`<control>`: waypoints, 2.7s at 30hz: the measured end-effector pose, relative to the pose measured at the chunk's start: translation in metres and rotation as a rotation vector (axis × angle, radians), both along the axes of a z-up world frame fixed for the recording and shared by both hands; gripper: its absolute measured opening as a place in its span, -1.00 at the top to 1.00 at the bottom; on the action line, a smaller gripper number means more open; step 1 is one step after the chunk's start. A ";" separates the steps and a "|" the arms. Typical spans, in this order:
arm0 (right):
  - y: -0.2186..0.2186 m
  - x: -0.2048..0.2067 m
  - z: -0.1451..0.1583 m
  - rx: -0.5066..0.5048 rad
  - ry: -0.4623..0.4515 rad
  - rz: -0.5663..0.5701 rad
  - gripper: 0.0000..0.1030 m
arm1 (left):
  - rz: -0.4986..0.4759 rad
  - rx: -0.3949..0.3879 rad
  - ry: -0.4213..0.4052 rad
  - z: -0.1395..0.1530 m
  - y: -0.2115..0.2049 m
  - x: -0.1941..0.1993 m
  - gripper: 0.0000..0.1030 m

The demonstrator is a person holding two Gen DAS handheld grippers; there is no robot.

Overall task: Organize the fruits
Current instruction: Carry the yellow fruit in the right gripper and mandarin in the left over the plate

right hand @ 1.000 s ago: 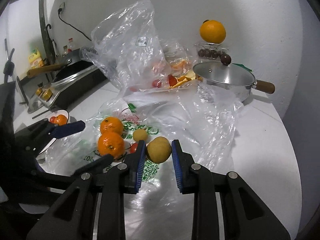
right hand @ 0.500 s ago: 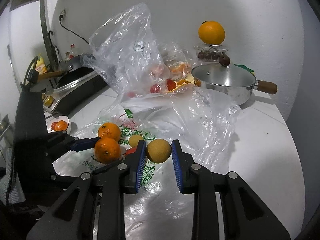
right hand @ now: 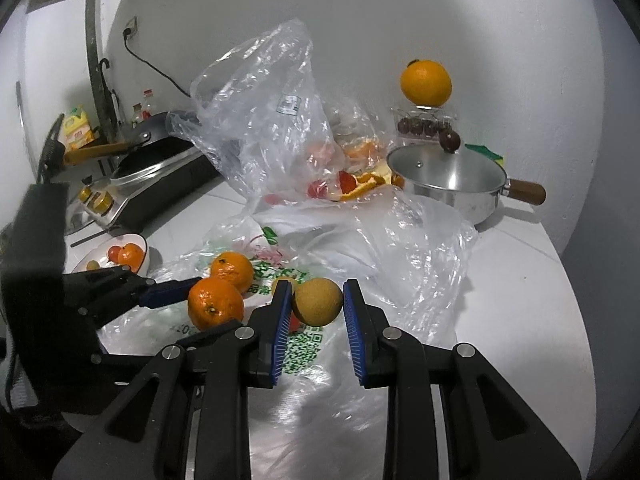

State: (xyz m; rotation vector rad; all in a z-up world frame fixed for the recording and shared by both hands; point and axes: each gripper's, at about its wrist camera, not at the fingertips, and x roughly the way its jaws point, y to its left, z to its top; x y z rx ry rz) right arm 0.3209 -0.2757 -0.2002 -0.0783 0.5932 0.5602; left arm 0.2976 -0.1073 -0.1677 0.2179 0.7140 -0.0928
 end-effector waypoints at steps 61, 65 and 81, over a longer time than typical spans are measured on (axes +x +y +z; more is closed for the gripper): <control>0.219 -0.113 0.051 -0.155 -0.137 0.225 0.45 | 0.209 -0.180 -0.266 0.038 0.225 -0.153 0.11; 0.227 -0.103 0.040 -0.164 -0.108 0.229 0.45 | 0.211 -0.179 -0.226 0.024 0.229 -0.139 0.11; 0.239 -0.055 -0.005 -0.178 -0.002 0.229 0.45 | 0.161 -0.159 -0.102 -0.006 0.226 -0.091 0.11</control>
